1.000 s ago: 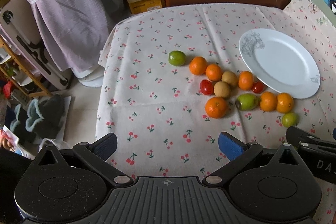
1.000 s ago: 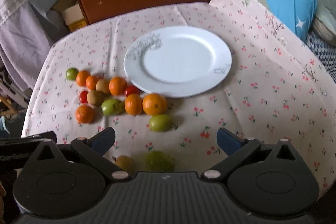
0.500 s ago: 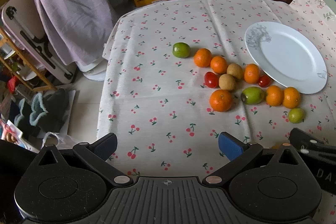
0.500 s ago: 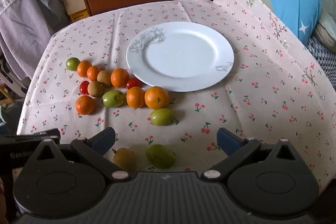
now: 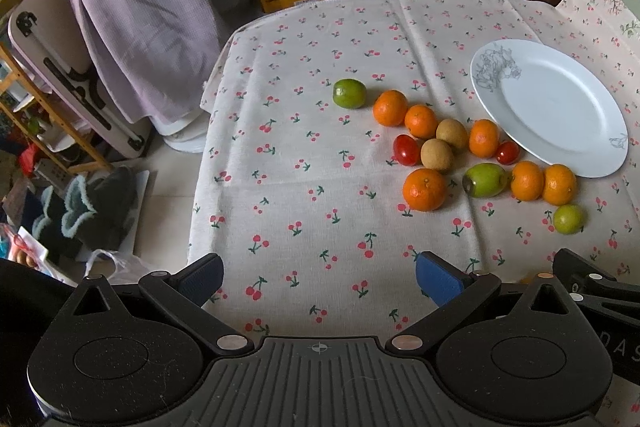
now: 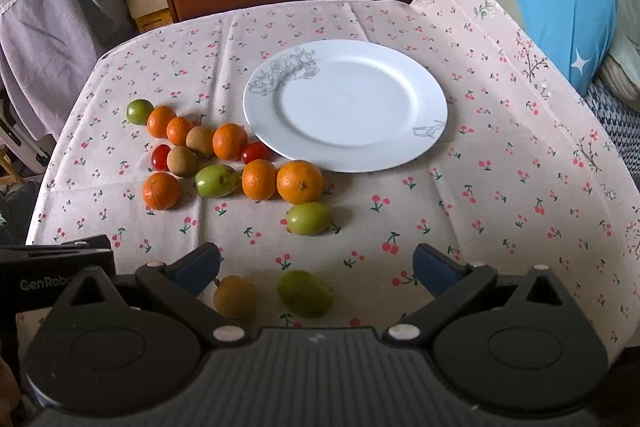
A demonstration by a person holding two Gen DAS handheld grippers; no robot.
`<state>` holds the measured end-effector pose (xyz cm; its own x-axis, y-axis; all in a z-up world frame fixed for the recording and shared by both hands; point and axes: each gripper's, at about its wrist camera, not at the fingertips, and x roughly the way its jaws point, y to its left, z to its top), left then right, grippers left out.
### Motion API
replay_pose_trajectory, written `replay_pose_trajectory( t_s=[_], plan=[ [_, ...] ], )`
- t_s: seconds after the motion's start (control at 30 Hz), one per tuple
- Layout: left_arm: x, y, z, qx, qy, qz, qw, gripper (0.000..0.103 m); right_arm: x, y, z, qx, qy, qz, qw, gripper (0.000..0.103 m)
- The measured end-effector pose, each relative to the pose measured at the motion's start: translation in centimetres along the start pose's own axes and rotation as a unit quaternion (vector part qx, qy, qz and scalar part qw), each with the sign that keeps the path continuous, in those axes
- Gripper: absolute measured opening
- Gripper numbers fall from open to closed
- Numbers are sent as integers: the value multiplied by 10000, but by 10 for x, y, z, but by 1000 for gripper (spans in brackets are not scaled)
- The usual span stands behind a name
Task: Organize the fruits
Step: 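Move both tools toward the row of fruits beside the plate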
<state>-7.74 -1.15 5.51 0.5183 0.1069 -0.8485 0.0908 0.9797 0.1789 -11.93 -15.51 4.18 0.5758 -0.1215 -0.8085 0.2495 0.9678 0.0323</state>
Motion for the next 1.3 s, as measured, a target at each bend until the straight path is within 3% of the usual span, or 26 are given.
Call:
replay_pose_trajectory(
  t_s=[0.63,0.83,1.07,1.3],
  plan=[
    [-3,-2,-5,-83,48,-101,9999,101,-3,-2,-3,-42,-64,6,10000,101],
    [-11,-9,-9,99,-73,-445,9989,102,-8,-30,1,330,-37,395,9987,101],
    [-15,-16,-24,337,-58,-917,9952,102,-18,-83,-2,1012,-205,322,9941,101],
    [-19,-39,-45,815,-209,-1324,9876,102,-14,-88,-14,973,-93,434,9943,97]
  ],
)
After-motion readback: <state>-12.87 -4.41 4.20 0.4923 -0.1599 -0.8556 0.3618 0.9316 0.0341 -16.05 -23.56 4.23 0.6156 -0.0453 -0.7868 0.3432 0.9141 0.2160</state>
